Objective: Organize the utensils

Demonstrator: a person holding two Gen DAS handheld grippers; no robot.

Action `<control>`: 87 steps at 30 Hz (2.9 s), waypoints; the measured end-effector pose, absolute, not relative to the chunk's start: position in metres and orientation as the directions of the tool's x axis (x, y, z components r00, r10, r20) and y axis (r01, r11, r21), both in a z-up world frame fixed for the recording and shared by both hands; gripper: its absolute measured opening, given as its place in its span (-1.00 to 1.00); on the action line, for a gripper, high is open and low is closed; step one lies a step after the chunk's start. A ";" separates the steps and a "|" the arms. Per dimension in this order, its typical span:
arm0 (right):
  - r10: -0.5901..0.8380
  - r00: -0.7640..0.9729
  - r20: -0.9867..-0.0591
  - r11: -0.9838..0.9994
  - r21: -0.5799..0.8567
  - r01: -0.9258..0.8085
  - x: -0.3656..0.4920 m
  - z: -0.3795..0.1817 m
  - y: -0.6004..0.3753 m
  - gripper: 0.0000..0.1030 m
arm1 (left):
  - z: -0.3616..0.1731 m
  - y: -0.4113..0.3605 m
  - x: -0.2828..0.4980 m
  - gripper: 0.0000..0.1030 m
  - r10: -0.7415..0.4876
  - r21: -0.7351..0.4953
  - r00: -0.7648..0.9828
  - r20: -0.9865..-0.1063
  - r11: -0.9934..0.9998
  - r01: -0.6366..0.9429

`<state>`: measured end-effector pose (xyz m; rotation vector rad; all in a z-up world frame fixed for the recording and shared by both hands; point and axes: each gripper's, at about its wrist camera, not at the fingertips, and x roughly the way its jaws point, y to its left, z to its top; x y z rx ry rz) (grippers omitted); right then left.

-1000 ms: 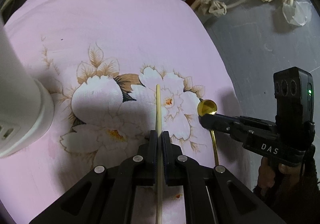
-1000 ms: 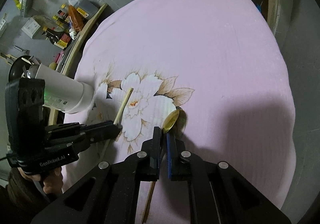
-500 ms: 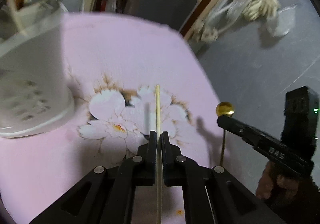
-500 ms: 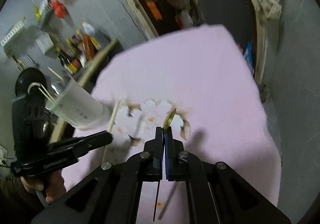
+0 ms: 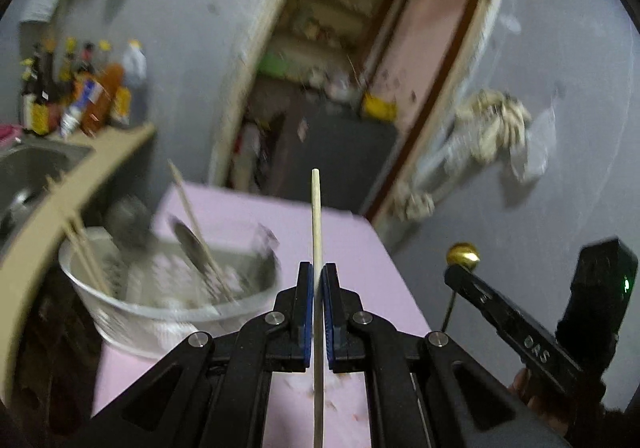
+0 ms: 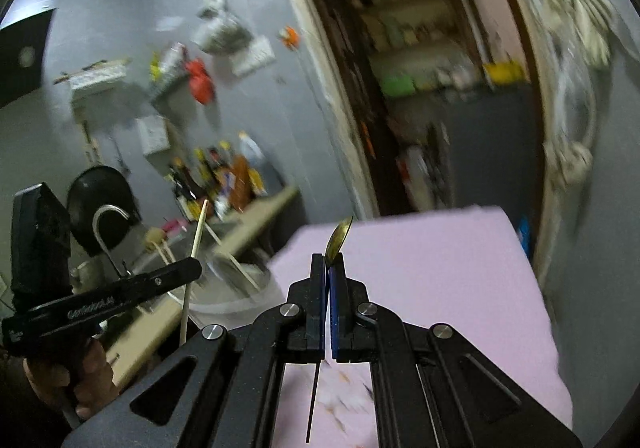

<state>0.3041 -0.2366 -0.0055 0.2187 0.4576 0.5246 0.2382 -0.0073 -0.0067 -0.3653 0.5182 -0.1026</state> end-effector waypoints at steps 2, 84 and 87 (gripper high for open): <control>0.551 0.775 -0.309 0.830 0.303 -0.469 0.307 0.012 -0.218 -0.96 | 0.009 0.014 0.234 -0.90 -0.144 -0.373 0.893 -0.427 0.928 -0.028; 0.403 0.837 -0.370 0.910 0.255 -0.326 0.258 0.020 -0.197 0.33 | 0.009 0.053 0.189 0.79 0.002 -0.306 0.893 -0.450 0.939 -0.157; 0.388 0.837 -0.385 0.918 0.245 -0.312 0.241 0.025 -0.215 0.46 | 0.013 0.039 0.171 0.89 0.013 -0.293 0.887 -0.461 0.942 -0.166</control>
